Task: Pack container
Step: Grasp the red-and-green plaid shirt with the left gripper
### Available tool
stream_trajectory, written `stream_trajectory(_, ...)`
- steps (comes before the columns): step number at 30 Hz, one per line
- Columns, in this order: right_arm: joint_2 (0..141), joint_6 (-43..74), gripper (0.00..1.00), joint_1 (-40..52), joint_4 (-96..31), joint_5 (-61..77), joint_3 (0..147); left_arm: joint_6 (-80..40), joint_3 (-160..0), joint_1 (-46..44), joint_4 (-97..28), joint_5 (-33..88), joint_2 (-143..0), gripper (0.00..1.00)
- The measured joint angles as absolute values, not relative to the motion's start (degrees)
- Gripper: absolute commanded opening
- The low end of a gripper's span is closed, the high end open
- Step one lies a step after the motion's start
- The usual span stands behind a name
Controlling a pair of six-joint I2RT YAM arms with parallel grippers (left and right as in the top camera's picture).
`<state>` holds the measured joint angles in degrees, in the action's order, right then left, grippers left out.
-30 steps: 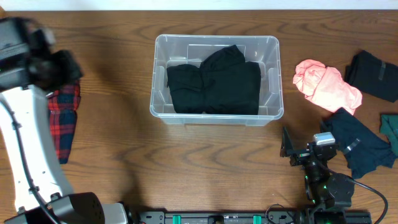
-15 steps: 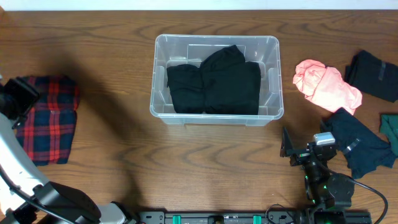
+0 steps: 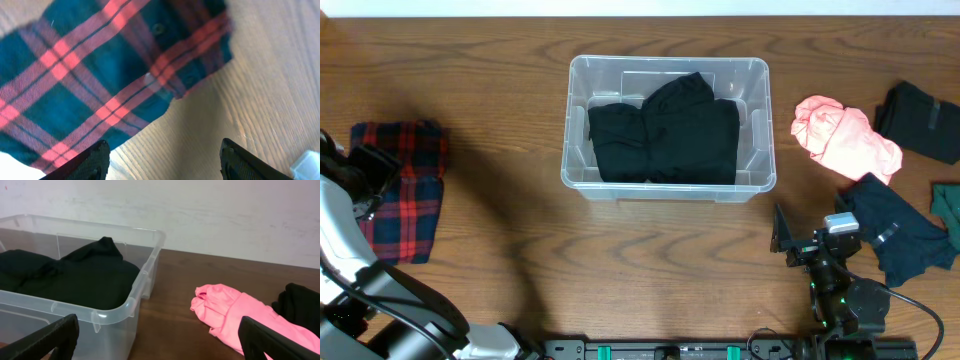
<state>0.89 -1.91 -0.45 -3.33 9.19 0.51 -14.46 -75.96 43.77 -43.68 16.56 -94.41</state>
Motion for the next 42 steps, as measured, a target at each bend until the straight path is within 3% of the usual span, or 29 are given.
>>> stream_trajectory(9,0.9,-1.9,0.99,-0.4,-3.3,9.2,0.5,-19.6,-69.7,53.4,-42.8,20.5,-94.5,0.71)
stream_trajectory(23,0.9,-1.9,0.99,-0.4,-3.3,9.2,0.5,-22.3,-50.3,68.8,-28.6,27.1,-94.5,0.70)
stream_trajectory(33,0.9,-1.9,0.99,-0.4,-3.3,9.2,0.5,-23.4,-43.6,70.3,-14.6,29.0,-94.0,0.71)
stream_trajectory(42,0.9,-1.9,0.99,-0.4,-3.3,9.2,0.5,-24.2,-42.5,68.7,-9.3,29.2,-94.0,0.71)
